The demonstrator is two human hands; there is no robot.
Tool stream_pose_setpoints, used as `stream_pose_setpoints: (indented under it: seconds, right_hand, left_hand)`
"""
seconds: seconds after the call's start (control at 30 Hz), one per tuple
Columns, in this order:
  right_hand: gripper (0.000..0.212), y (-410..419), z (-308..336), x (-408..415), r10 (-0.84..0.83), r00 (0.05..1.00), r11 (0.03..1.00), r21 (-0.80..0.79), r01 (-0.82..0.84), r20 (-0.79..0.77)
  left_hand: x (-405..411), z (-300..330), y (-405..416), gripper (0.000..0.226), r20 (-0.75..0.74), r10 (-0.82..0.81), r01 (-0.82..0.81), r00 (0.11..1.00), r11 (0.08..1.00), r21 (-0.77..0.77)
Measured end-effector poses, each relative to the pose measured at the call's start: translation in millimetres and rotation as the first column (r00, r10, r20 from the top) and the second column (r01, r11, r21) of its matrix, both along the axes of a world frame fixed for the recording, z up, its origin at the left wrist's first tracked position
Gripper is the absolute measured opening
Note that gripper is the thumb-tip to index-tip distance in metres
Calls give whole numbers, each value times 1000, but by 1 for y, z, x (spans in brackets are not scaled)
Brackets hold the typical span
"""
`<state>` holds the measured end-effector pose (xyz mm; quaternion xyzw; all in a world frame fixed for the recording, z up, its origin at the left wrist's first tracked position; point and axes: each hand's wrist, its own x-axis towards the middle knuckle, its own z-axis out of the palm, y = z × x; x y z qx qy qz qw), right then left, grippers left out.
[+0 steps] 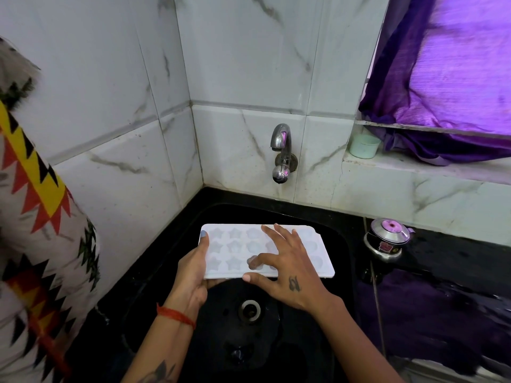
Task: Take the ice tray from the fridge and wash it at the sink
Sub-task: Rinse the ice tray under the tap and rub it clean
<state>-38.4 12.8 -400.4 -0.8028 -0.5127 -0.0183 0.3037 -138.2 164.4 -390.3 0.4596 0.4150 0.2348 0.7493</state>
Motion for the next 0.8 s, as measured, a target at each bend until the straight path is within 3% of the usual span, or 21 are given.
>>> stream_pose_setpoints:
  seconds: [0.4, 0.8]
  right_hand:
    - [66, 0, -1, 0, -23, 998, 999, -26, 25, 54]
    - [64, 0, 3, -1, -9, 1000, 999, -37, 9, 8]
  left_hand:
    - [0, 0, -1, 39, -4, 6, -6, 1000, 1000, 2]
    - [0, 1, -2, 39, -2, 5, -5, 1000, 1000, 9]
